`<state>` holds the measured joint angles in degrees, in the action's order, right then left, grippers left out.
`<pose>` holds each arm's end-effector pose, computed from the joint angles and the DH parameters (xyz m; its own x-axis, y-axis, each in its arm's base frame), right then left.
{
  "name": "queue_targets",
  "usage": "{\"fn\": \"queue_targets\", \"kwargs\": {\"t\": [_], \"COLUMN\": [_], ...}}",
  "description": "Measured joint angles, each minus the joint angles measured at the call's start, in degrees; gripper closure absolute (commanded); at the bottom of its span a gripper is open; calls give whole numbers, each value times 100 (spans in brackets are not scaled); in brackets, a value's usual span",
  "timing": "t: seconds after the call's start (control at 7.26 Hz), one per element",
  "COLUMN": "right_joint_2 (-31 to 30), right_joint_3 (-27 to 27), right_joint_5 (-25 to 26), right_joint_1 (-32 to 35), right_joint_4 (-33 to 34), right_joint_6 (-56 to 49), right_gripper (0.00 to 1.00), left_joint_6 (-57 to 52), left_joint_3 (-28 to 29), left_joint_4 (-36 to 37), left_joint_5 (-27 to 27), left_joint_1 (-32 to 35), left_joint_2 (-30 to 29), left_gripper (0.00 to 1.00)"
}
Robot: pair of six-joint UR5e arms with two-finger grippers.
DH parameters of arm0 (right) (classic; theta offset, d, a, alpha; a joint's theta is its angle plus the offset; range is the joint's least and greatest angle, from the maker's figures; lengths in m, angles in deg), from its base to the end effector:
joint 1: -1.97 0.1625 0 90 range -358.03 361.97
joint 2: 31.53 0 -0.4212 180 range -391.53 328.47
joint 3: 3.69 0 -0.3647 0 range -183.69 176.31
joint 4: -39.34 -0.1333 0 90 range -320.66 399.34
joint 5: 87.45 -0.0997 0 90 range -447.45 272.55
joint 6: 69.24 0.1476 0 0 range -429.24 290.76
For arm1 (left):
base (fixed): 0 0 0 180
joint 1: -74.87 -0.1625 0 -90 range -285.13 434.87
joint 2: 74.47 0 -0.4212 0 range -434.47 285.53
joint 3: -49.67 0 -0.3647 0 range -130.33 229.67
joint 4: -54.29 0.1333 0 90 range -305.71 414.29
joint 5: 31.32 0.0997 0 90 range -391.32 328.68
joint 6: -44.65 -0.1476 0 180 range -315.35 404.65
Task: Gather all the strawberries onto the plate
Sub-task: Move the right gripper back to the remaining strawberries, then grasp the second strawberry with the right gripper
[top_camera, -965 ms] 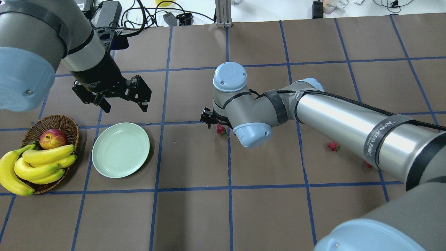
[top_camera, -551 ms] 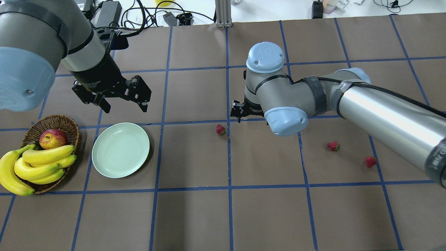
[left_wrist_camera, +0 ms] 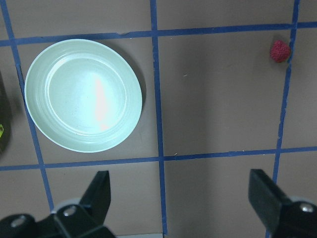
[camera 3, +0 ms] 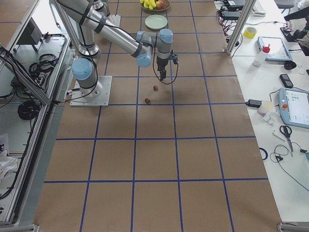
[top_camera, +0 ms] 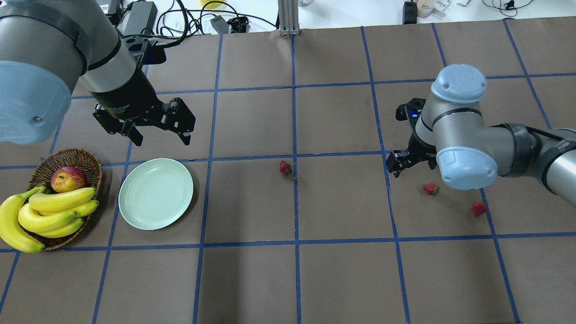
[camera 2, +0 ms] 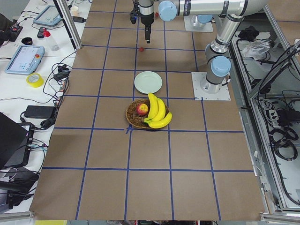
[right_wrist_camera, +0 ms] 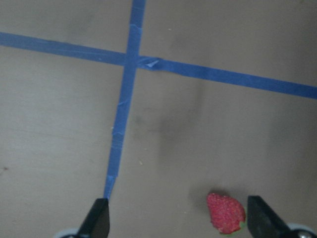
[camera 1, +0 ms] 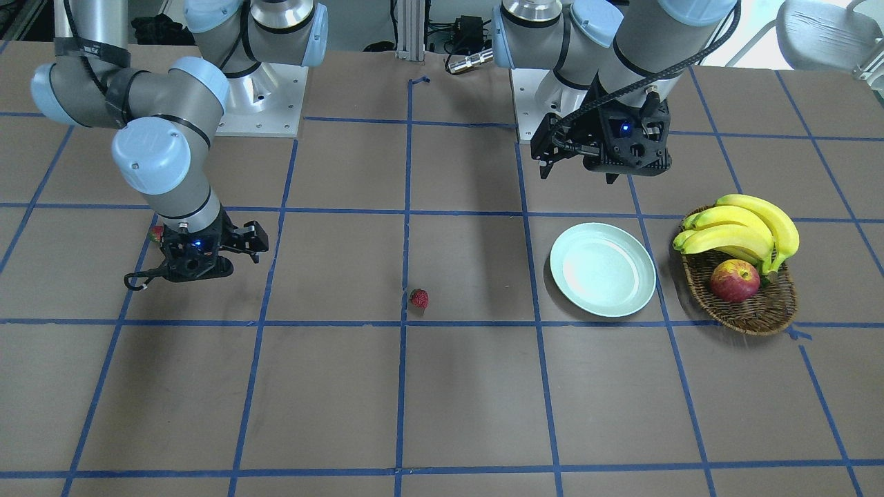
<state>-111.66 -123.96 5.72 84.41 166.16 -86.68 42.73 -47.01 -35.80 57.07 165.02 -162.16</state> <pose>0.0659 -0.4546 0.1895 -0.9841 -0.1743 0.0353 -0.1715 0.9826 0.0718 -0.1386 -0.4342 0.4007 -0.9990 0.0338 0.0306 0.0361 0.9964 0.0768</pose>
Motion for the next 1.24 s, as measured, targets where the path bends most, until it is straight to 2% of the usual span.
{"fn": "queue_targets", "kwargs": {"t": [0.28,0.55,1.1,1.24], "right_joint_2": [-9,33,202,225], "right_joint_3": [-344,-597,-641,-621], "right_joint_5": [35,-14,-35,-21], "right_joint_1": [-408,-519,-536,-536], "right_joint_4": [196,469,677,705], "right_joint_6": [-243,-277,-279,-283], "right_gripper": [6,17,19,32], "left_joint_6": [19,34,86,78], "left_joint_3": [1,8,12,13], "left_joint_4": [4,15,23,25], "left_joint_5": [-5,-11,-13,-9], "left_joint_1": [1,2,1,0], "left_joint_2": [-7,-15,-21,-11], "left_gripper": [0,0,0,0]}}
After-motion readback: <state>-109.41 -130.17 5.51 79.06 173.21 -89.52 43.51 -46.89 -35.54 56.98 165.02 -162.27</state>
